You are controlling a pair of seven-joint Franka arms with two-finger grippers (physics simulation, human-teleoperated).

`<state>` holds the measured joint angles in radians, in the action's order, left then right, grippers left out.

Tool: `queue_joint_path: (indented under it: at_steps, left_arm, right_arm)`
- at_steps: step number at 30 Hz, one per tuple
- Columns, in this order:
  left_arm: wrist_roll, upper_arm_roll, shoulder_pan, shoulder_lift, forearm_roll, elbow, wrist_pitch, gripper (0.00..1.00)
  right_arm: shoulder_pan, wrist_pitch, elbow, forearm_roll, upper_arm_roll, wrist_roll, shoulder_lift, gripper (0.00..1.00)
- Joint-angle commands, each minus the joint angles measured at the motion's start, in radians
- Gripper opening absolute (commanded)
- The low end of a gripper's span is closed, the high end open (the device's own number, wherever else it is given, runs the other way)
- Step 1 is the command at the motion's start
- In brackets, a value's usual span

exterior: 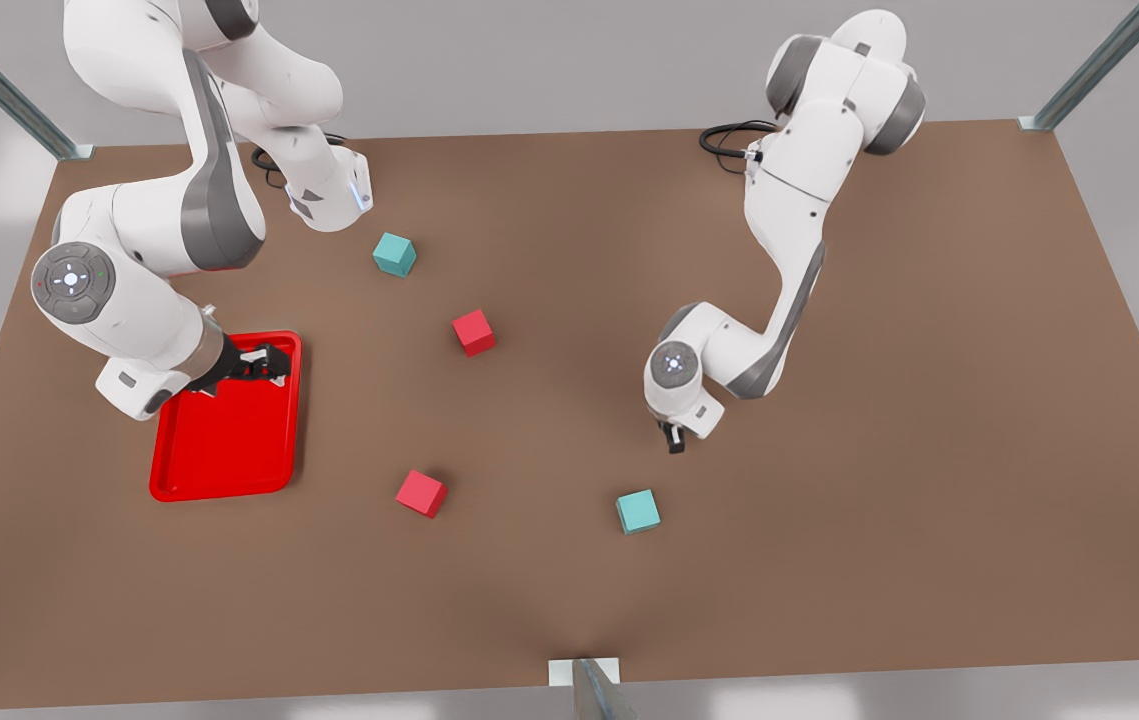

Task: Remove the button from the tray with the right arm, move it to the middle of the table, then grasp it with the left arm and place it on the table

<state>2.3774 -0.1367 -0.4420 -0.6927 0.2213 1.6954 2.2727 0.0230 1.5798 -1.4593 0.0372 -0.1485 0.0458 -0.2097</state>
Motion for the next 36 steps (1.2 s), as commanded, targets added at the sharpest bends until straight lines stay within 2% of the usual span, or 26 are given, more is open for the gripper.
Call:
queue_joint_path:
  at_steps: [1, 5, 31, 33, 36]
  left_arm:
    - [0.094, 0.000, 0.002, 0.001, -0.002, 0.009, 0.057, 1.00]
    - [0.003, 0.000, 0.034, 0.044, -0.004, 0.098, 0.120, 1.00]
    - [0.003, -0.001, 0.036, 0.021, -0.051, 0.118, 0.176, 1.00]
    - [0.005, -0.001, 0.036, 0.021, -0.051, 0.116, 0.177, 0.72]
    - [0.006, -0.001, 0.036, 0.021, -0.053, 0.112, 0.174, 0.48]
  right_arm:
    - [-0.002, -0.003, 0.000, -0.002, 0.000, 0.134, 0.001, 1.00]
    - [0.000, -0.001, 0.002, -0.002, 0.000, 0.134, 0.001, 1.00]
    - [-0.011, -0.001, 0.005, -0.034, 0.001, 0.132, -0.007, 1.00]
    - [-0.011, -0.001, 0.005, -0.033, 0.001, 0.132, -0.005, 1.00]
    - [-0.012, -0.001, 0.005, -0.034, 0.001, 0.132, -0.005, 1.00]
